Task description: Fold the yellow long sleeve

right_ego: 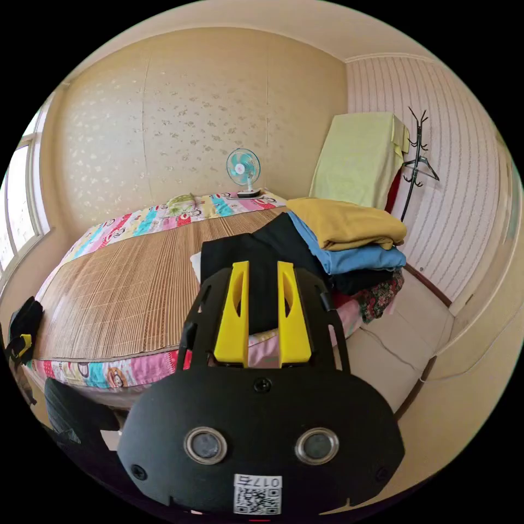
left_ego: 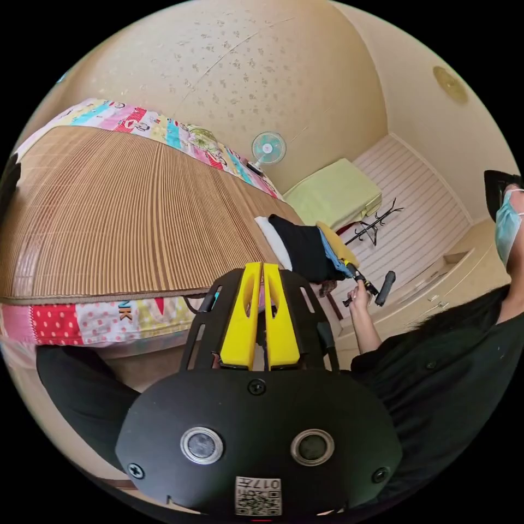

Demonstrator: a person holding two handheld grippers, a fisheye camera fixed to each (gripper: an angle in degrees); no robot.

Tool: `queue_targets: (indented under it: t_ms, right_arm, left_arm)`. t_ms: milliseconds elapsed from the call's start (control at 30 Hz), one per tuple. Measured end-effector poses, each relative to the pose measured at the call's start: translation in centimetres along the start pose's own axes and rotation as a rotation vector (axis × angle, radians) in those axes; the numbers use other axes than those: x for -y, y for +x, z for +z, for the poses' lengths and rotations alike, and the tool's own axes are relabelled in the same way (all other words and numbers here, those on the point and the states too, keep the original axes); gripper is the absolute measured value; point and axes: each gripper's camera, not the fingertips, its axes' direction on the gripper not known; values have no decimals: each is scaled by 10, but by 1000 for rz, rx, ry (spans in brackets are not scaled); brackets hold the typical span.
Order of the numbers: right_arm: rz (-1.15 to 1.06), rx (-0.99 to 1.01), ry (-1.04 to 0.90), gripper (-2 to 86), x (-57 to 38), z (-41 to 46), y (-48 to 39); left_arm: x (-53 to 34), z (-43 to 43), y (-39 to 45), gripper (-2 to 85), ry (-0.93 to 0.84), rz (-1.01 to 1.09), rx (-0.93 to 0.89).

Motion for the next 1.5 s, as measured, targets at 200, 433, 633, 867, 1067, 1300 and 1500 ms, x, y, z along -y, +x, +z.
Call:
queue_targets:
  t_ms: [200, 433, 633, 867, 1067, 1300, 1500]
  right_arm:
    - [296, 22, -138, 105, 78, 95, 116]
    - [91, 291, 77, 34, 116, 68, 8]
    - [-323, 648, 59, 21, 40, -6, -196]
    - [-502, 1079, -475, 19, -126, -12, -303]
    - [-357, 791, -377, 82, -67, 33, -243]
    - [-301, 1185, -682, 91, -57, 118, -310]
    - [-528, 1460, -641, 28, -86, 30, -401]
  left_arm:
    - [-8, -23, -14, -9, 21, -115, 56]
    - [-9, -35, -11, -7, 84, -153, 62]
    - [-2, -15, -1, -1, 25, -122, 35]
    - [-7, -8, -11, 50, -16, -188, -3]
    - [-2, -5, -15, 79, -109, -144, 93]
    - [11, 25, -12, 82, -103, -174, 6]
    - [17, 28, 14, 81, -66, -124, 62]
